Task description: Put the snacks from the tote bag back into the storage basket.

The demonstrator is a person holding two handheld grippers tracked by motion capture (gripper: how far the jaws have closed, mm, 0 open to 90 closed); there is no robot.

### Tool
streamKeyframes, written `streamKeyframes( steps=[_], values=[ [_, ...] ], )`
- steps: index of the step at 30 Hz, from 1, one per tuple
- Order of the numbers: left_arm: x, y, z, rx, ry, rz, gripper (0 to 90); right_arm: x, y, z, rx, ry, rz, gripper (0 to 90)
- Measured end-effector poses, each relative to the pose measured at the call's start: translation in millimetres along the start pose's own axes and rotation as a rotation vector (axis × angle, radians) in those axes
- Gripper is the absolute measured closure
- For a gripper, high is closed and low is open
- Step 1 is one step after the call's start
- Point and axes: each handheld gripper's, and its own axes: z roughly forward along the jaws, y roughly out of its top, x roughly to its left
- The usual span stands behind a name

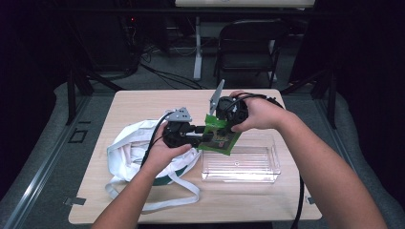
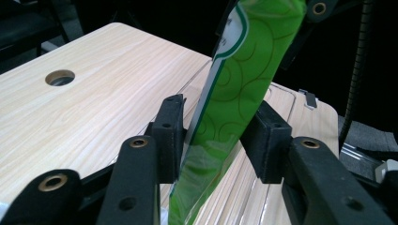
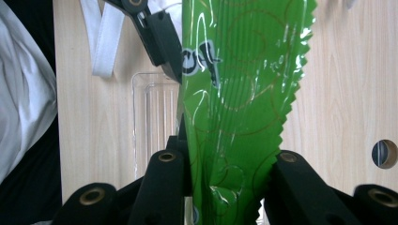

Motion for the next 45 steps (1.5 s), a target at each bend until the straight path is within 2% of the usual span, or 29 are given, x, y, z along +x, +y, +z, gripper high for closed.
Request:
streamKeyframes(
  steps=[11, 17, 25, 27, 28, 29, 32, 34, 35, 37, 42, 45],
  values=[
    [3.0, -5.8, -3.7, -0.011, 0.007, -0.023, 58.2, -1.8, -2.8, 0.7, 0.026, -0.009, 0.002, 74.1],
    [3.9, -7.4, -4.9, -0.001, 0.018, -0.024, 58.3, -2.4, -3.1, 0.4, 0.04, -0.016, 0.002, 74.1],
    [6.0, -9.9, -11.2, -0.015, 0.03, -0.033, 57.8, -4.1, -6.8, -1.3, 0.039, -0.022, 0.013, 74.0],
    [6.3, -10.4, -15.8, -0.025, 0.064, -0.037, 57.4, -5.0, -9.1, -3.0, 0.042, -0.027, 0.015, 74.0],
    [6.3, -10.4, -15.8, -0.025, 0.064, -0.037, 57.0, -5.2, -9.6, -3.9, 0.046, -0.031, 0.016, 74.0],
    [7.6, -10.8, -19.9, -0.029, 0.087, -0.044, 56.5, -5.1, -10.6, -4.2, 0.042, -0.033, 0.022, 73.9],
    [9.8, -12.3, -23.6, -0.037, 0.107, -0.059, 55.1, -5.7, -11.9, -5.6, 0.044, -0.038, 0.024, 73.9],
    [14.0, -15.9, -29.9, -0.045, 0.143, -0.083, 54.8, -6.1, -13.5, -7.3, 0.045, -0.041, 0.027, 73.8],
    [14.0, -15.9, -29.9, -0.045, 0.143, -0.083, 54.7, -6.1, -13.5, -7.3, 0.045, -0.041, 0.027, 73.8],
    [18.4, -20.5, -37.0, -0.063, 0.186, -0.106, 54.5, -6.9, -15.1, -8.0, 0.051, -0.045, 0.029, 73.8],
    [22.6, -26.5, -44.1, -0.084, 0.221, -0.135, 53.6, -8.3, -16.4, -8.0, 0.064, -0.051, 0.028, 73.8],
    [24.0, -31.5, -49.5, -0.1, 0.256, -0.15, 53.5, -9.5, -16.7, -7.4, 0.079, -0.053, 0.028, 73.7]
  ],
)
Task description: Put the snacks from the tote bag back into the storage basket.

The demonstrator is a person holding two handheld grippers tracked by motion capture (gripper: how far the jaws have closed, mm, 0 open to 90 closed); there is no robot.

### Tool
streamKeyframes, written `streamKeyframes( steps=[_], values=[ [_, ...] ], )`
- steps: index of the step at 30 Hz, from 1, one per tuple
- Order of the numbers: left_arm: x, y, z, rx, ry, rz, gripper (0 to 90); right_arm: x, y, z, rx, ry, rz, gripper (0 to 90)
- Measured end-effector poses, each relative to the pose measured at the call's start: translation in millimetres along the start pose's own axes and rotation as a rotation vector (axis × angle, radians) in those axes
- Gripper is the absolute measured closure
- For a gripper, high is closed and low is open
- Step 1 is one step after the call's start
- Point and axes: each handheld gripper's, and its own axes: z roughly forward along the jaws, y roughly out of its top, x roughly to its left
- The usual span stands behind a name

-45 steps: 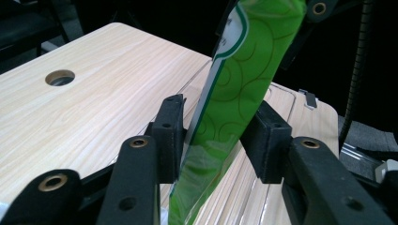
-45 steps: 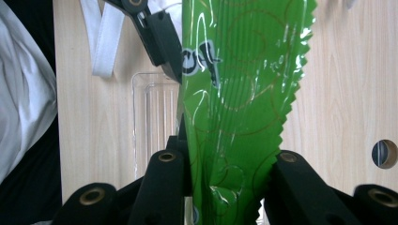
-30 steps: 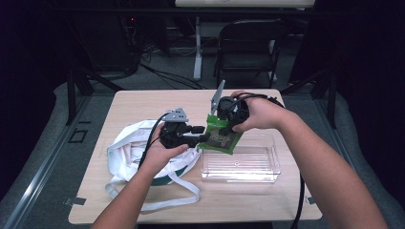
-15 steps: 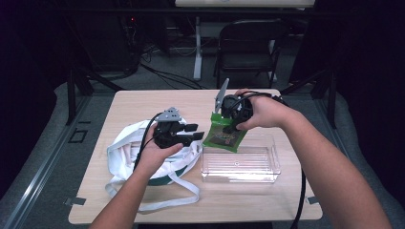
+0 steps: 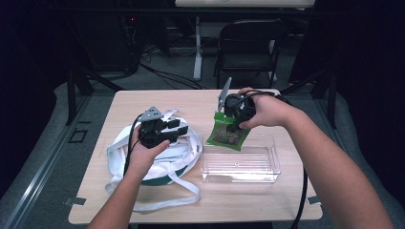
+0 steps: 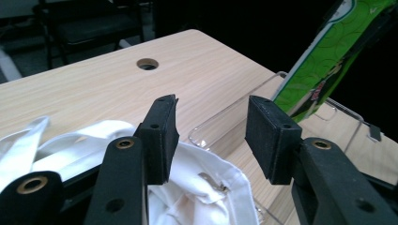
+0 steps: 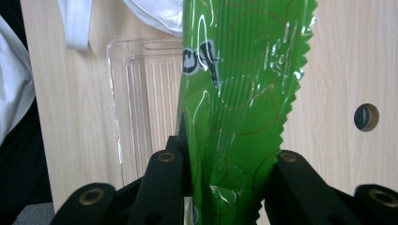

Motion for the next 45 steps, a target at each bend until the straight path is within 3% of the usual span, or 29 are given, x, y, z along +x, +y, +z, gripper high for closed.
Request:
streamKeyframes(
  steps=[5, 9, 21, 28, 36, 45],
  values=[
    [2.5, -5.7, -3.3, -0.008, 0.036, -0.018, 53.1, -0.4, 0.1, 3.4, 0.008, 0.002, 0.004, 73.7],
    [4.7, -11.9, -7.5, -0.011, 0.101, -0.009, 52.9, -0.9, -0.3, 4.9, 0.014, 0.0, 0.002, 73.6],
    [10.0, -24.1, -17.2, -0.046, 0.166, -0.015, 50.0, -1.9, -2.5, 9.3, 0.024, -0.006, 0.004, 73.4],
    [15.2, -29.2, -22.3, -0.048, 0.192, -0.028, 45.1, -4.8, -5.5, 13.8, 0.035, -0.005, 0.014, 73.4],
    [21.9, -38.1, -24.4, -0.025, 0.194, -0.044, 42.7, -7.3, -6.6, 22.0, 0.055, -0.01, 0.005, 73.2],
    [23.7, -41.0, -26.0, -0.033, 0.199, -0.054, 42.6, -8.9, -4.9, 26.9, 0.06, -0.014, 0.003, 73.3]
  ],
)
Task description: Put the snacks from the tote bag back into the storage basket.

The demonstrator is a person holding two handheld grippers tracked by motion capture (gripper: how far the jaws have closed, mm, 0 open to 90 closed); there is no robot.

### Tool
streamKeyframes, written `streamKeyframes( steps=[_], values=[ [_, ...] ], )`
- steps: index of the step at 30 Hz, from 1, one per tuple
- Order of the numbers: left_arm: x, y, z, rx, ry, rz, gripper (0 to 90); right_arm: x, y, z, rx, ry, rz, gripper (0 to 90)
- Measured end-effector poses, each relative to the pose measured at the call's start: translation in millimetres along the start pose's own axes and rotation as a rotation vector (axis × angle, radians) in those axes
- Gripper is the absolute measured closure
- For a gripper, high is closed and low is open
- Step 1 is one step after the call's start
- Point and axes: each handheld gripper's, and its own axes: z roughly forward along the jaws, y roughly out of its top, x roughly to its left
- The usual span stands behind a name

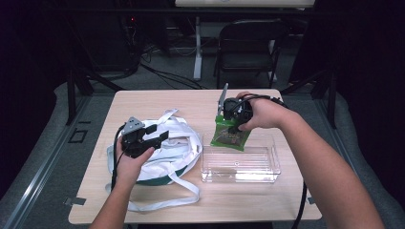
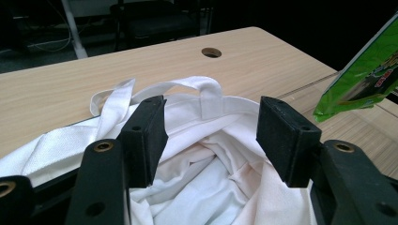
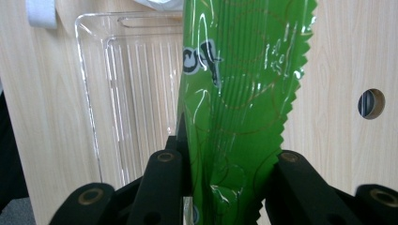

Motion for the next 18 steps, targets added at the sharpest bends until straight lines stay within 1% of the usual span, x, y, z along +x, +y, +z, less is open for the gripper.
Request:
streamKeyframes(
  steps=[4, 10, 11, 12, 13, 18],
  values=[
    [1.2, 0.1, -1.1, -0.004, -0.005, -0.007, 42.6, -0.8, 1.3, 5.4, 0.018, -0.003, -0.003, 73.3],
    [2.0, 0.1, -2.2, -0.004, -0.005, -0.004, 42.6, -3.1, 4.1, 11.5, 0.037, -0.008, -0.011, 73.3],
    [2.4, 0.1, -2.8, -0.007, -0.006, -0.008, 42.6, -3.5, 5.5, 15.5, 0.04, -0.004, -0.008, 73.3],
    [2.4, 0.1, -2.8, -0.007, -0.006, -0.008, 42.6, -3.5, 5.5, 15.5, 0.04, -0.004, -0.008, 73.3],
    [2.9, 0.1, -3.1, -0.01, -0.004, -0.008, 42.7, -4.1, 7.9, 20.1, 0.055, -0.002, -0.01, 73.3],
    [3.6, 0.0, -4.0, -0.007, -0.004, -0.014, 42.7, -5.0, 12.3, 26.2, 0.065, -0.005, -0.02, 73.3]
  ],
)
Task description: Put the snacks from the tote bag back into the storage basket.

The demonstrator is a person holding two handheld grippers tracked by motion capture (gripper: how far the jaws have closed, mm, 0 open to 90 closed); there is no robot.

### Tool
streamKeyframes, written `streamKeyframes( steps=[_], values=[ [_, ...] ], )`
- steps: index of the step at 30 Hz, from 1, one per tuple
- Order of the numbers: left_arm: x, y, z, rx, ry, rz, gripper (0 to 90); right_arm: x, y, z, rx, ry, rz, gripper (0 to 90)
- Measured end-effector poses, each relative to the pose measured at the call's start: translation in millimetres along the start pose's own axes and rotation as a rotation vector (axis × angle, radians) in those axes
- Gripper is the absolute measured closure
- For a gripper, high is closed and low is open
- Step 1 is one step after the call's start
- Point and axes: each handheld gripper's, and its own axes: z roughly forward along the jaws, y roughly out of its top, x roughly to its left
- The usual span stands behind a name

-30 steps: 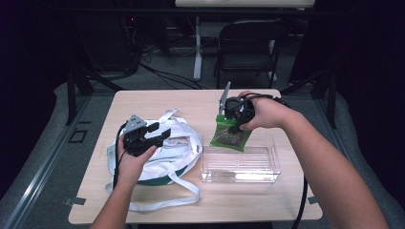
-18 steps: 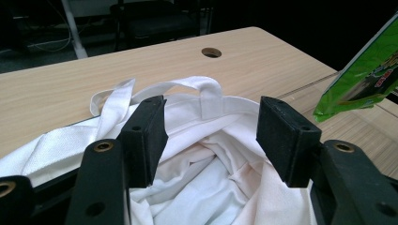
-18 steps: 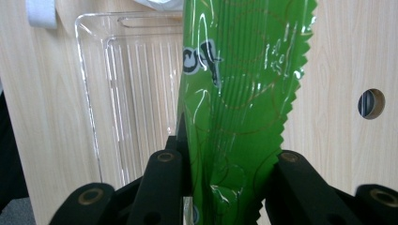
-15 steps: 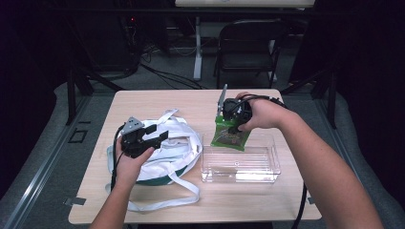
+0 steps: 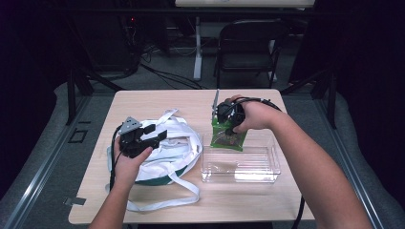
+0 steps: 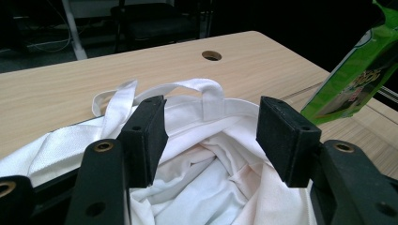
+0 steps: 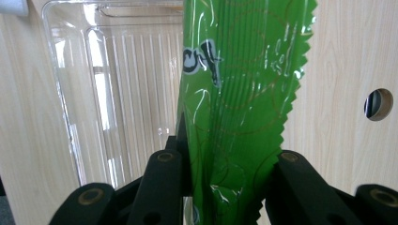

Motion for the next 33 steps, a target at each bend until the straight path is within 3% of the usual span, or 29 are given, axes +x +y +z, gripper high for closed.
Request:
streamKeyframes(
  steps=[18, 27, 33],
  values=[
    [1.6, 1.8, -3.6, -0.015, -0.005, -0.007, 43.0, 0.9, 24.4, 24.9, 0.035, -0.009, -0.077, 73.3],
    [1.3, 1.8, -3.0, -0.018, -0.008, -0.007, 43.1, -2.3, 24.6, 33.1, 0.047, -0.018, -0.071, 73.5],
    [4.4, 2.7, -5.9, -0.031, -0.003, -0.013, 43.2, -6.8, 20.2, 46.0, 0.024, -0.015, -0.058, 73.6]
  ],
)
